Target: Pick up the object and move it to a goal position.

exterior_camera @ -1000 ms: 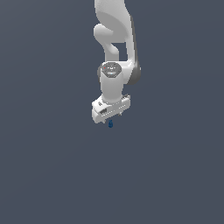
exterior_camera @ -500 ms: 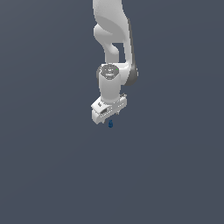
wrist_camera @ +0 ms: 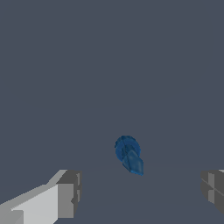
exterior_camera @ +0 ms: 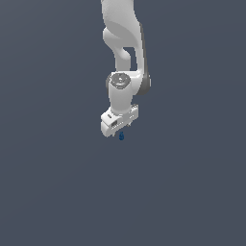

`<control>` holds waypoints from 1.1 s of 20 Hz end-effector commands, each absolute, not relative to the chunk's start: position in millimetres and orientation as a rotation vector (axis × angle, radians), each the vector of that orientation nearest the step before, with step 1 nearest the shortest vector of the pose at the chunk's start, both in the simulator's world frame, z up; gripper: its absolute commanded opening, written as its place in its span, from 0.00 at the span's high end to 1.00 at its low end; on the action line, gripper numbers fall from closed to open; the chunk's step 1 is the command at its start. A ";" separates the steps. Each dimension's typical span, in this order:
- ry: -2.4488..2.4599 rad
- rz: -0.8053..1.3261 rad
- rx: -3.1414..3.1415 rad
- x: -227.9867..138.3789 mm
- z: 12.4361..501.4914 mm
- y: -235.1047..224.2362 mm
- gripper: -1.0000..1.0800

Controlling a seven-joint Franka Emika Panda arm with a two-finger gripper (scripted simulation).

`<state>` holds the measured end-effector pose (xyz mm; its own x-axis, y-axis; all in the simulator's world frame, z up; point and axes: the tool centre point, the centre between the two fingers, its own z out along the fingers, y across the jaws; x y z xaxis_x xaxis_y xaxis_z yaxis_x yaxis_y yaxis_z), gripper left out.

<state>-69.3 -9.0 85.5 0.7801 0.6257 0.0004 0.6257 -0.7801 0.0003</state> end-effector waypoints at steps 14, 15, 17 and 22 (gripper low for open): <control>1.048 0.000 2.962 -70.1 42.3 -9.2 1.00; 1.048 0.000 2.962 -70.1 42.3 -9.2 1.00; 1.048 0.000 2.962 -70.1 42.3 -9.2 1.00; 1.048 0.000 2.962 -70.1 42.3 -9.2 1.00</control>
